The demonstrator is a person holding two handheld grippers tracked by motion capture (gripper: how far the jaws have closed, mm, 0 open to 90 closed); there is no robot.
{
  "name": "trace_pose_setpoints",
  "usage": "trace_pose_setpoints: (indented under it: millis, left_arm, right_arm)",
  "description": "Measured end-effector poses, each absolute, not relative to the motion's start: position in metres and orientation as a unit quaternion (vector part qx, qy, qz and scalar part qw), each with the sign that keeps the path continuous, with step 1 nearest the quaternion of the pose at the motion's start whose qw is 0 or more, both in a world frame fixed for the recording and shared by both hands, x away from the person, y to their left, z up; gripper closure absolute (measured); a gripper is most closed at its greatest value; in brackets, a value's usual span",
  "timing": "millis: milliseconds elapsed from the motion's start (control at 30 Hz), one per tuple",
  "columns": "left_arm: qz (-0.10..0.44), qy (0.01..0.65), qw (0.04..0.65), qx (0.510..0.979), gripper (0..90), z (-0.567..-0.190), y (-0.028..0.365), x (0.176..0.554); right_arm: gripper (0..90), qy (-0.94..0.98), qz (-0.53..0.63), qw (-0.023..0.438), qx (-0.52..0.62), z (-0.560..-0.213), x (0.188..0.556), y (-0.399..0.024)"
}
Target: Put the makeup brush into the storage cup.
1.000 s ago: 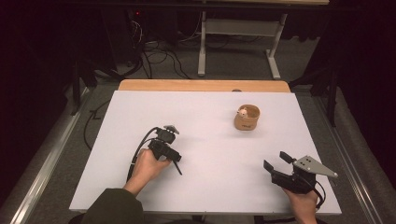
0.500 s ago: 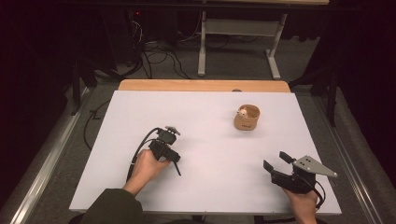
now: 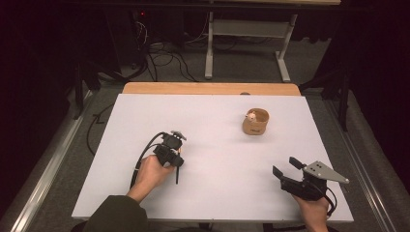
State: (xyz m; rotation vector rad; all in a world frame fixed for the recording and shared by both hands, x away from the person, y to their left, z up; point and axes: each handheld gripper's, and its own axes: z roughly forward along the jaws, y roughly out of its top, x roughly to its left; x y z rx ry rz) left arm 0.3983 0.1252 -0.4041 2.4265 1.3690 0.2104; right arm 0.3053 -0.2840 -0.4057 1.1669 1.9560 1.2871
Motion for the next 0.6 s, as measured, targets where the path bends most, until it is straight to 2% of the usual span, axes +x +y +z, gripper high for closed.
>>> trace_pose_setpoints:
  millis: [600]
  left_arm:
    - [0.068, 0.472, 0.163, 0.863, 79.5, -0.4029, 0.1243, 0.4003]
  right_arm:
    - [29.6, 0.722, 0.475, 0.259, 0.432, -0.4059, 0.3056, -0.2840]
